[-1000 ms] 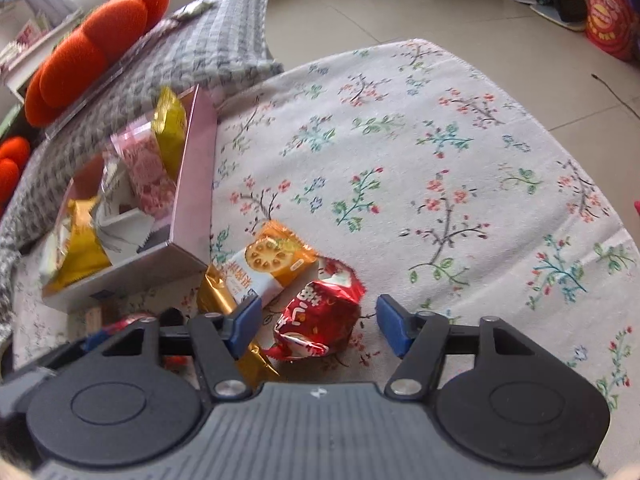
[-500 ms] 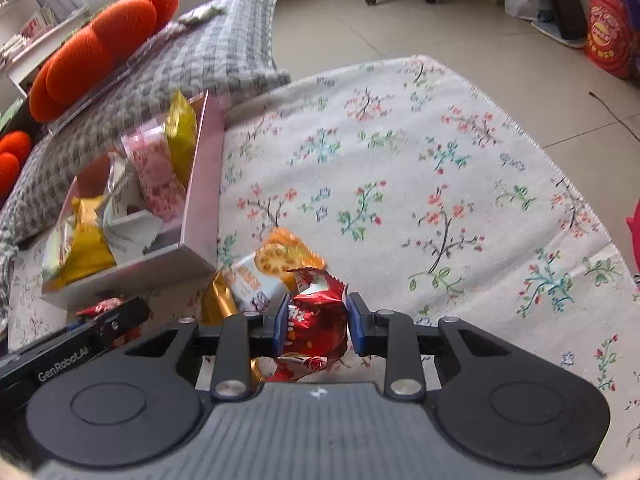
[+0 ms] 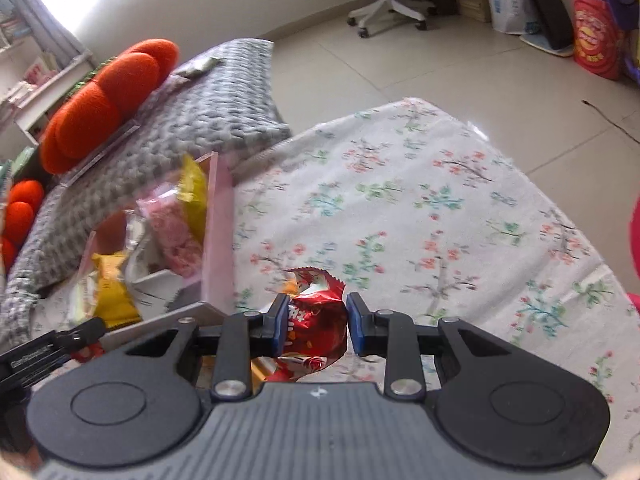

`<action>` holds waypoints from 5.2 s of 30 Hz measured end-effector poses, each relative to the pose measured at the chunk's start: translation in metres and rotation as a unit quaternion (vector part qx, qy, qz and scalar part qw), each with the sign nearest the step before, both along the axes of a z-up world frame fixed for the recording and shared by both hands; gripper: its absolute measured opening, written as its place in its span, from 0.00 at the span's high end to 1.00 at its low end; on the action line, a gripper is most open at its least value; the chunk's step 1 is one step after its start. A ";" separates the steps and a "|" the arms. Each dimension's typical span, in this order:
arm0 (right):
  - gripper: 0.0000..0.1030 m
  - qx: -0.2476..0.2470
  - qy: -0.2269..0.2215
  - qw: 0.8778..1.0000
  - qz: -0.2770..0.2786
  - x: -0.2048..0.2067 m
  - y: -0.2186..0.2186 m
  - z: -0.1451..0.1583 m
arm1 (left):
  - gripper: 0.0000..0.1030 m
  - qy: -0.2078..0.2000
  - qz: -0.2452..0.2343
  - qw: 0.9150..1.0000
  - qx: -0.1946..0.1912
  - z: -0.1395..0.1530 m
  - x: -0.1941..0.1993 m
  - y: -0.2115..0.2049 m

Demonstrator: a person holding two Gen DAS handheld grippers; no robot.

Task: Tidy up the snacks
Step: 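Grasp a red candy packet with the left gripper while the right grasps another red packet, then lower both red packets into the box and open both grippers, then grasp the silver wrapper with the left gripper while the right grasps the gold bar, then carry the silver wrapper and gold bar into the box and open both grippers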

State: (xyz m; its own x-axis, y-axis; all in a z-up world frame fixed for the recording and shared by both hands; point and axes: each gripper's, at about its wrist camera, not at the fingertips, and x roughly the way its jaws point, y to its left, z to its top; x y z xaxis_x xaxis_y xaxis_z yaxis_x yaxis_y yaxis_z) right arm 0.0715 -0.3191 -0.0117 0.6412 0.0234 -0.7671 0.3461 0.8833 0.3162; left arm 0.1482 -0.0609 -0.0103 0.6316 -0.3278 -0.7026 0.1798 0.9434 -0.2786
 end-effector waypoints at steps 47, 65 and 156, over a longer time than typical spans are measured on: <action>0.48 0.015 -0.088 0.993 0.071 0.069 0.055 0.016 | 0.24 -0.064 -0.057 0.996 0.036 0.002 0.051 -0.036; 0.33 -0.075 -0.052 0.990 0.107 0.013 0.061 0.034 | 0.19 0.063 0.062 0.996 0.003 0.001 -0.008 0.055; 0.75 0.050 -0.016 0.994 0.098 0.025 0.058 0.005 | 0.74 -0.004 0.001 1.000 -0.025 0.016 -0.014 -0.002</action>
State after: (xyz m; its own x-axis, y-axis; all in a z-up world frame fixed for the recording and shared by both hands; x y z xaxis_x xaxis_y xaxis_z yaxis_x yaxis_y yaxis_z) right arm 0.0970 -0.2611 -0.0063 0.6413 0.2252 -0.7335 0.1583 0.8966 0.4137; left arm 0.1345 -0.0627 0.0059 0.6377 -0.3616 -0.6802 0.1806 0.9286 -0.3243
